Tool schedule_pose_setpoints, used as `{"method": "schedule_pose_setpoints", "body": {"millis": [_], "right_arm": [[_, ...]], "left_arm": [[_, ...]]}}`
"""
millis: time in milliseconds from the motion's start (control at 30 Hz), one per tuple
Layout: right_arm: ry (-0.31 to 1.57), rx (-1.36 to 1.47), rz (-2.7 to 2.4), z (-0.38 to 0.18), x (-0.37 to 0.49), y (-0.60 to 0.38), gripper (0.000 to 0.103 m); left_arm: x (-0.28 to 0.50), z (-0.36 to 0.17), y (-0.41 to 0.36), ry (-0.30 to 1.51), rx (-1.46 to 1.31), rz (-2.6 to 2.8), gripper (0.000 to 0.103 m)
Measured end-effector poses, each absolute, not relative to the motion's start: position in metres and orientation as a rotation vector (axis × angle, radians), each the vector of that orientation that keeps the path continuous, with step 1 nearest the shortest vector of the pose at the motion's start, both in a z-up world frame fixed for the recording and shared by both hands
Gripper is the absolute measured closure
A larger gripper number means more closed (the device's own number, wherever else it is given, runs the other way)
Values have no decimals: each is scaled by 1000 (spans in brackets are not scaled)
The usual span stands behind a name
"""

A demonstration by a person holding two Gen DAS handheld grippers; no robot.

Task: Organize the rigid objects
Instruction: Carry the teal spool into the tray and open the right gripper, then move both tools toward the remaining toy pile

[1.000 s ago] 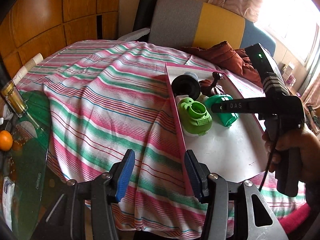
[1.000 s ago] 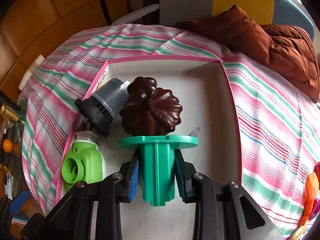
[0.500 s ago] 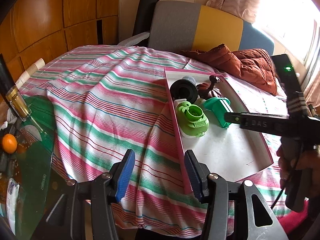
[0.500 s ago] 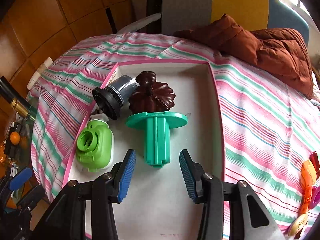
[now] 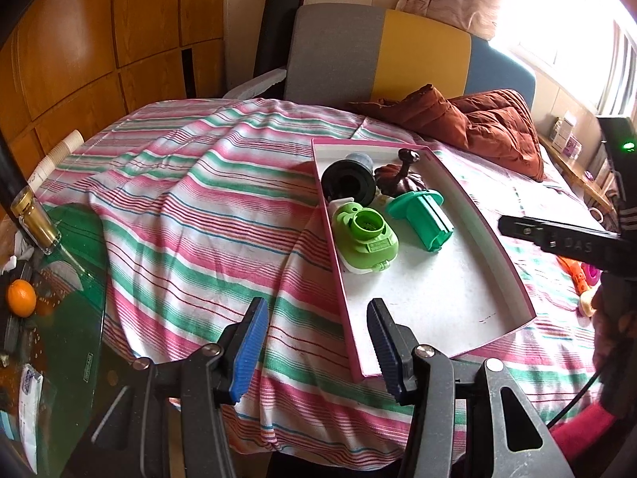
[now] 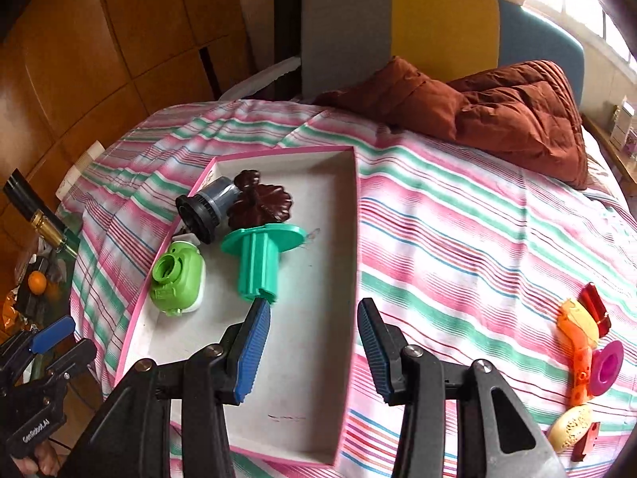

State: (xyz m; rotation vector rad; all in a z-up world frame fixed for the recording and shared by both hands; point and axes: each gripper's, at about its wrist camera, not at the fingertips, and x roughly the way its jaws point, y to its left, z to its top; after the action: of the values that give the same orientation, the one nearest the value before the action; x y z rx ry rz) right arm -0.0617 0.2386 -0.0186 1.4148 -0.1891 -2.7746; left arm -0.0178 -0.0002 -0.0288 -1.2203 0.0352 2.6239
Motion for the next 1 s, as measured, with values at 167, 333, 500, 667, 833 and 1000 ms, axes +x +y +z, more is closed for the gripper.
{"method": "schedule_pose_setpoints", "body": {"millis": [167, 333, 500, 667, 833, 1000], "right_arm": [[-245, 1387, -2838, -8, -42, 276, 57], [-302, 1385, -2948, 3, -17, 327, 57], [-416, 1416, -3078, 8, 16, 389, 57], [-614, 1434, -3231, 5, 55, 457, 57], [-1054, 1394, -3306, -12, 97, 513, 57], [-1367, 1220, -3289, -12, 119, 536, 57]], "left_arm": [[-16, -27, 6, 60, -1209, 2616, 51], [-16, -26, 13, 75, -1206, 2599, 51], [-16, -24, 24, 102, -1192, 2581, 51], [-15, -20, 39, 138, -1171, 2556, 51], [-15, -17, 59, 193, -1145, 2527, 51], [-16, -16, 85, 245, -1135, 2483, 44]]}}
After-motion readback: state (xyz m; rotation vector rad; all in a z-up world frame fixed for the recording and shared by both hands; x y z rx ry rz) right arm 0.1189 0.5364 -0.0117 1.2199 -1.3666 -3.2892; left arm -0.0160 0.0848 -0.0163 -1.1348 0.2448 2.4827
